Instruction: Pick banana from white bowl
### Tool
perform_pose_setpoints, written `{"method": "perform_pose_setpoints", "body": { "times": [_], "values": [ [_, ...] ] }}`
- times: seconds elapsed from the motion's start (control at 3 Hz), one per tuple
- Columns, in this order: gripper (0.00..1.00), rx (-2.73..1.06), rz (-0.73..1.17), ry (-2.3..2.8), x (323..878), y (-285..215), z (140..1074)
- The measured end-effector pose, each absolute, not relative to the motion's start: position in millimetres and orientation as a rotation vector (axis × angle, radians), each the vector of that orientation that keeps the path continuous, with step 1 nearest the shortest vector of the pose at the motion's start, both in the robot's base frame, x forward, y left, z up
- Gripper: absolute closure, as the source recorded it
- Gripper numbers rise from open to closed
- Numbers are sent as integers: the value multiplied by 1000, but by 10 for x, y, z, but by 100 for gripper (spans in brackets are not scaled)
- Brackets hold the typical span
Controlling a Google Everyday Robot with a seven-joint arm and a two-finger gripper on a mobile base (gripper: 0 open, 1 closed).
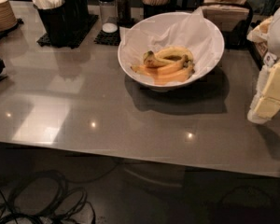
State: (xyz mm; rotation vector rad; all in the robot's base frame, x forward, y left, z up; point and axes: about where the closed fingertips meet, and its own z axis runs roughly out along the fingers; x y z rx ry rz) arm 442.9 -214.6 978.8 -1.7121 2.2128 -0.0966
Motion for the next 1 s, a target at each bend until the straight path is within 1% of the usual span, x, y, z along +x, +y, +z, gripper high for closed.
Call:
{"method": "perform_pose_setpoints", "body": {
  "times": [0.33,0.67,1.0],
  "values": [
    [0,-1694,-24,2101,4724,-2051,9840],
    [0,-1726,97,1960,5104,-1795,9889],
    [0,-1716,96,1948,5138,-1786,9929]
  ]
}}
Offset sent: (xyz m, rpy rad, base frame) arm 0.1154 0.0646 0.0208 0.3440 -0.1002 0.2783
